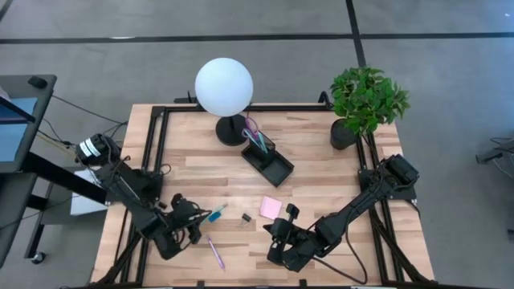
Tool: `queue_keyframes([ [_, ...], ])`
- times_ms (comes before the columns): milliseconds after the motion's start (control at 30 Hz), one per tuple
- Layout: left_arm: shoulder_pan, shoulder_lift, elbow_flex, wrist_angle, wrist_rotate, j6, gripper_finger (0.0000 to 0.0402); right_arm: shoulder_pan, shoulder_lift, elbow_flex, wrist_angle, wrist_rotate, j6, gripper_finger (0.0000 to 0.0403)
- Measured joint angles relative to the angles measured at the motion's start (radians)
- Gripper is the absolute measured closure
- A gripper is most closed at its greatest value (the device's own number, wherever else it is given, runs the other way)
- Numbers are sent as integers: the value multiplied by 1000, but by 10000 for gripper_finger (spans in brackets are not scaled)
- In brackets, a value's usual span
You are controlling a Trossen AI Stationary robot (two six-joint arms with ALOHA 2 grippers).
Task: Pick and place office supplies into organizer
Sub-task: Put the blue pencil into the desk organizer
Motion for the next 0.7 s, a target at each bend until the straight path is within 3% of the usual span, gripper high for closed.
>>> queue_keyframes([
  [133,-50,56,-20,29,-23,-90,315,-1,0,0,1,1,0,403],
  [367,-95,269,-26,95,-40,-220,315,-2,0,0,15,5,1,403],
  [700,-160,435,-22,130,-182,-381,315,-9,0,0,16,7,1,403],
])
